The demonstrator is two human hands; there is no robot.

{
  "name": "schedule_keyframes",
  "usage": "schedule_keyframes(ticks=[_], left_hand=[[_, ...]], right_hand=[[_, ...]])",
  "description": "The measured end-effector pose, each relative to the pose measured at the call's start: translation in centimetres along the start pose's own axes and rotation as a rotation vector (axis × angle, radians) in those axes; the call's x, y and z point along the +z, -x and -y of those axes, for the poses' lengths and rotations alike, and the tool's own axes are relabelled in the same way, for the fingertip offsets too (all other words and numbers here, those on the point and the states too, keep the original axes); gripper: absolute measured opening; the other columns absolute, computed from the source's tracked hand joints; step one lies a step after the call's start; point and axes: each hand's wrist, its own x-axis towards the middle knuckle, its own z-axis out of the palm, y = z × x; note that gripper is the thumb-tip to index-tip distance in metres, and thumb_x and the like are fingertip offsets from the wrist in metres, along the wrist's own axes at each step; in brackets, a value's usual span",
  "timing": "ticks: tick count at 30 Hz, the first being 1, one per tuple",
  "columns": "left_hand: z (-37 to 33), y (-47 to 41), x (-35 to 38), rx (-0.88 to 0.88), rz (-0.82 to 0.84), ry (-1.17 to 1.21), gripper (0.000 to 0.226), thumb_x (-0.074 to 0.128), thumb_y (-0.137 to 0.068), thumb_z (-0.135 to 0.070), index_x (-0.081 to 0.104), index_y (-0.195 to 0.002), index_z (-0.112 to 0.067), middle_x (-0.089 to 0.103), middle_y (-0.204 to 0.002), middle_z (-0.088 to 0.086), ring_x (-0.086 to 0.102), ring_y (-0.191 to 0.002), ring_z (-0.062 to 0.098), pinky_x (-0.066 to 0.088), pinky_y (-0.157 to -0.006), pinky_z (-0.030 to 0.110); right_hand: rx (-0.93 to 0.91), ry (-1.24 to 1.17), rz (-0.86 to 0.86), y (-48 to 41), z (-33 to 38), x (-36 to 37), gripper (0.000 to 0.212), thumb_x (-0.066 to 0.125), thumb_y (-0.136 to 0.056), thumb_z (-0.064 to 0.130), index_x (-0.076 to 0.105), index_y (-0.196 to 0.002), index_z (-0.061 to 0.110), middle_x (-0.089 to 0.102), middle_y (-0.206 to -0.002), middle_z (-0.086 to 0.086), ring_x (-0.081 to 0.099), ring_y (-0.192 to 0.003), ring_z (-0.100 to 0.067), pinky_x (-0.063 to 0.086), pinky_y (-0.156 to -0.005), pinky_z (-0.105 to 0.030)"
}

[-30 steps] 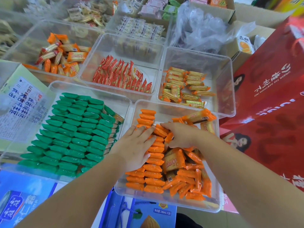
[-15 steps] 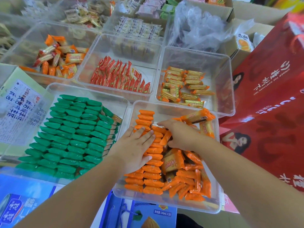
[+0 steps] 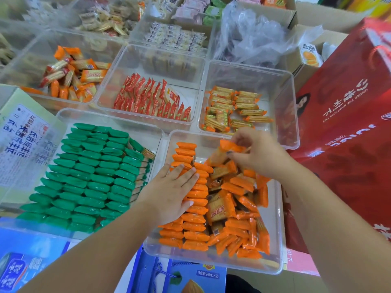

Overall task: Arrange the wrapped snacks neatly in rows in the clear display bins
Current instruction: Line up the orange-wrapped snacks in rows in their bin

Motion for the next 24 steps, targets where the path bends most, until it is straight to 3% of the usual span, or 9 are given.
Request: schedule_keyframes(ticks=[4, 11, 16, 19, 24], left_hand=[[0.0, 0.0, 0.0, -0.001, 0.000, 0.008, 0.075, 0.013, -0.100, -0.065, -0.007, -0.161, -0.026, -0.002, -0.170, -0.004, -0.004, -0.155, 0.025, -0.023, -0.115, 0.047], [0.1, 0.1, -0.1, 0.006, -0.002, 0.020, 0.074, 0.014, -0.100, -0.064, -0.002, -0.162, -0.026, 0.001, -0.170, -0.003, -0.001, -0.156, 0.026, -0.017, -0.118, 0.047], [0.1, 0.1, -0.3, 0.012, -0.006, 0.036, 0.074, 0.019, -0.101, -0.064, 0.003, -0.162, -0.025, 0.003, -0.170, -0.001, 0.005, -0.155, 0.028, -0.010, -0.121, 0.048], [0.1, 0.1, -0.5, 0.000, -0.019, 0.039, 0.075, 0.023, -0.101, -0.063, 0.008, -0.162, -0.021, 0.012, -0.169, 0.003, 0.012, -0.154, 0.029, -0.004, -0.123, 0.048], [0.0, 0.1, -0.6, -0.014, -0.010, 0.037, 0.076, 0.024, -0.101, -0.063, 0.013, -0.161, -0.018, 0.009, -0.169, 0.005, 0.012, -0.154, 0.030, -0.002, -0.123, 0.047]], right_hand=[[0.118, -0.009, -0.146, -1.4, 0.3, 2.5, 0.021, 0.081, -0.079, 0.022, 0.062, -0.088, 0.028, 0.069, -0.087, 0.006, 0.065, -0.084, -0.014, 0.054, -0.071, -0.034], [0.221, 0.159, 0.064, -3.1, 0.1, 9.0, 0.021, 0.072, -0.088, 0.030, 0.062, -0.105, 0.023, 0.067, -0.106, 0.000, 0.061, -0.099, -0.021, 0.052, -0.080, -0.036], [0.172, 0.293, 0.235, -3.9, -0.4, 10.6, 0.025, 0.055, -0.099, 0.031, 0.064, -0.118, 0.020, 0.068, -0.116, -0.007, 0.061, -0.107, -0.028, 0.049, -0.081, -0.036], [0.200, 0.181, 0.345, -4.0, -0.9, 11.0, 0.031, 0.046, -0.104, 0.029, 0.064, -0.126, 0.017, 0.066, -0.125, -0.009, 0.058, -0.115, -0.028, 0.047, -0.092, -0.036], [0.305, -0.058, 0.433, -4.3, -1.4, 11.3, 0.045, 0.049, -0.102, 0.038, 0.051, -0.143, 0.021, 0.054, -0.144, -0.005, 0.050, -0.131, -0.026, 0.040, -0.108, -0.039]])
